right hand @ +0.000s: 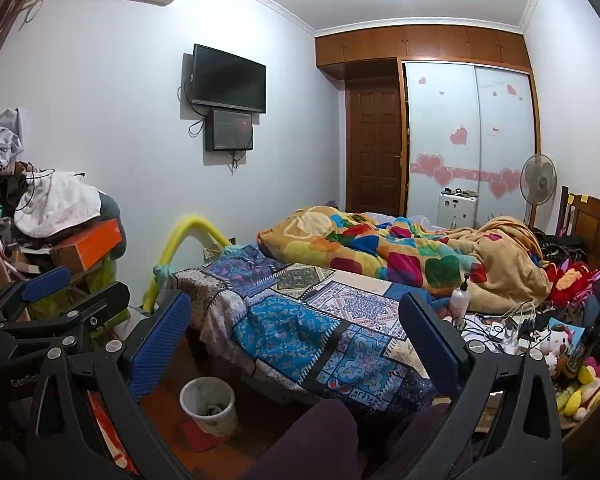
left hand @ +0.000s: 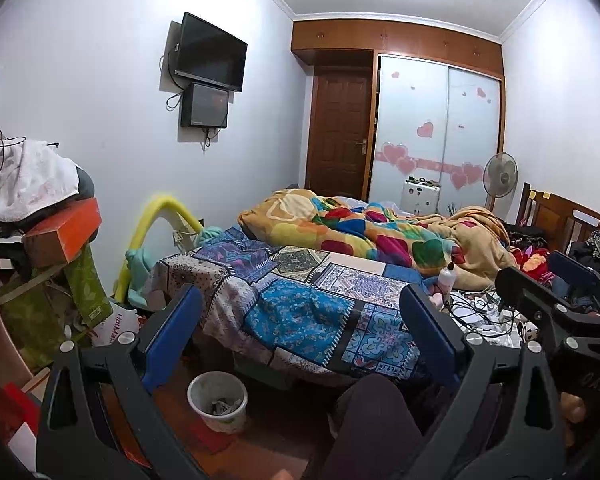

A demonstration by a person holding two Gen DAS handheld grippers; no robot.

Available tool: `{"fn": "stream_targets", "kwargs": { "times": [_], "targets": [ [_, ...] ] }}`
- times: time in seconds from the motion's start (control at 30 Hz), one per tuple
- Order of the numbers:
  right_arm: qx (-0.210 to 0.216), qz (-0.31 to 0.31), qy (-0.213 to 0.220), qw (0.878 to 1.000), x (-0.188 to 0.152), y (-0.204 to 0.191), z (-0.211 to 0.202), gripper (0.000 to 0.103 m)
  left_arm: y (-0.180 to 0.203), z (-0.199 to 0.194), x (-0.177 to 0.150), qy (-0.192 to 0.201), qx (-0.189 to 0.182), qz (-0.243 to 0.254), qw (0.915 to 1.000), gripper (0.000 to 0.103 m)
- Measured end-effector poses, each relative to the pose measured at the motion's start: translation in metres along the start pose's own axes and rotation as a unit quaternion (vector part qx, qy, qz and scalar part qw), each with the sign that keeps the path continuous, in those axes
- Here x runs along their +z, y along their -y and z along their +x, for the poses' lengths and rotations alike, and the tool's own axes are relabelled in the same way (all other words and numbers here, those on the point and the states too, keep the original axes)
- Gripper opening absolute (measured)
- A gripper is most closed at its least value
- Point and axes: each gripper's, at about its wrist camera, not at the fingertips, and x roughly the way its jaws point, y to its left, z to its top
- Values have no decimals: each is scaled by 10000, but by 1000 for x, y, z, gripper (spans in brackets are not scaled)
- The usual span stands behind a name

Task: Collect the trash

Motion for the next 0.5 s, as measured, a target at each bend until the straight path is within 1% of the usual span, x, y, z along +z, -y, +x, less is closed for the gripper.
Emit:
{"fn": "stream_targets", "kwargs": {
  "times": [0.17,0.5],
  "targets": [
    [-1,10,-9,10000,0,0,0,103,-2,0,-4,21,-31,-91,10000,100],
    [-17,68,-17,10000,2,2,0,103,0,1,-8,-41,-88,-74,9999,100]
  ]
}}
